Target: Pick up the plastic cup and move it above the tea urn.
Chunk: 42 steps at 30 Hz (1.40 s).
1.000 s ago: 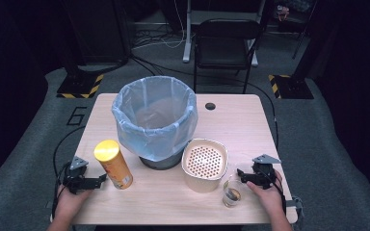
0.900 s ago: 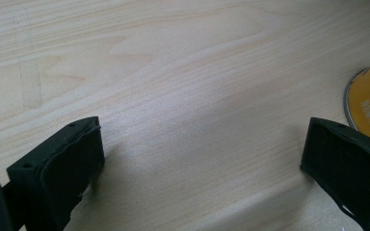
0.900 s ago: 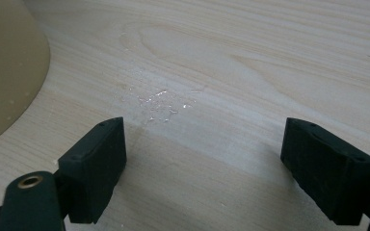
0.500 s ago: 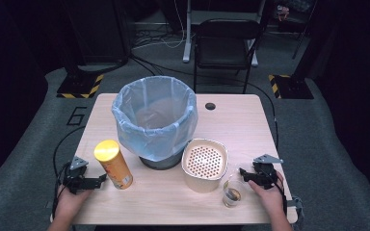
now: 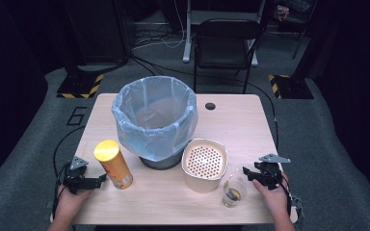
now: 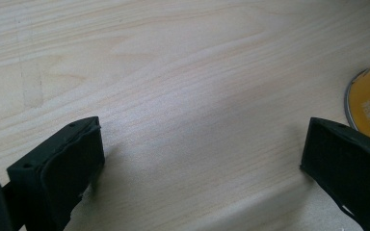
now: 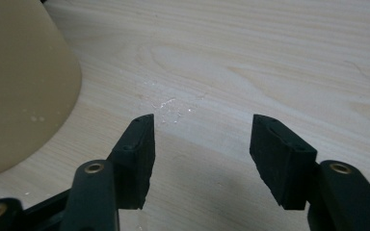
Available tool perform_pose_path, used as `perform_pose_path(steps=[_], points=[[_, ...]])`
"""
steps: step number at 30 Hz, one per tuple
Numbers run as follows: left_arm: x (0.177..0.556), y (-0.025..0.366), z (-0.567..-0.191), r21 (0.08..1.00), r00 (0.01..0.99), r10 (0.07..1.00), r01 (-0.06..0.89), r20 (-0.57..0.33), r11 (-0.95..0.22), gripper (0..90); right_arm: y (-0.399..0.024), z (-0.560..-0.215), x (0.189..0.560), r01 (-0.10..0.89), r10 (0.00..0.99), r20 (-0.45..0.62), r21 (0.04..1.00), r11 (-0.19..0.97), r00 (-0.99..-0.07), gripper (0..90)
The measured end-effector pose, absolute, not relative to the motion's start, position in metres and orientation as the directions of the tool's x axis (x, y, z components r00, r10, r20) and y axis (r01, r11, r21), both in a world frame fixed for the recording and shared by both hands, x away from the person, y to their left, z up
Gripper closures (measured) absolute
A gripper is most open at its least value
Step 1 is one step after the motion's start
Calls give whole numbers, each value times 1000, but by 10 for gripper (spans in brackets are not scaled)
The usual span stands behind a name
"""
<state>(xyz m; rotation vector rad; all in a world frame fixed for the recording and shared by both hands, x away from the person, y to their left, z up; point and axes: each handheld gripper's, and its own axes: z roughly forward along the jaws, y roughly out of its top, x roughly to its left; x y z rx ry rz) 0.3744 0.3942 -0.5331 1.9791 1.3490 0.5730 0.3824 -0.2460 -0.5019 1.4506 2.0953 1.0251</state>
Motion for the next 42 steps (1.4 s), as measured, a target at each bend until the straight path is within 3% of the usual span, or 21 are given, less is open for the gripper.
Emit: perform_pose_path(steps=[9,11,15,29,42], points=[[374,394,-532,723,371,928,644,-12,-249,11,-239,-468,378,587,897,102,786,193,-431,502],[374,394,-532,723,371,929,645,-11,-248,10,-236,-460,378,575,887,102,793,200,-451,564],[374,394,-532,724,370,929,643,-11,-248,11,-232,-446,378,557,866,127,808,193,-484,603],[374,394,-533,731,367,930,638,-11,-243,11,-201,-406,395,495,815,117,839,224,-567,538],[374,394,-533,727,369,930,641,-11,-246,10,-172,-421,409,519,775,116,802,295,-621,560]])
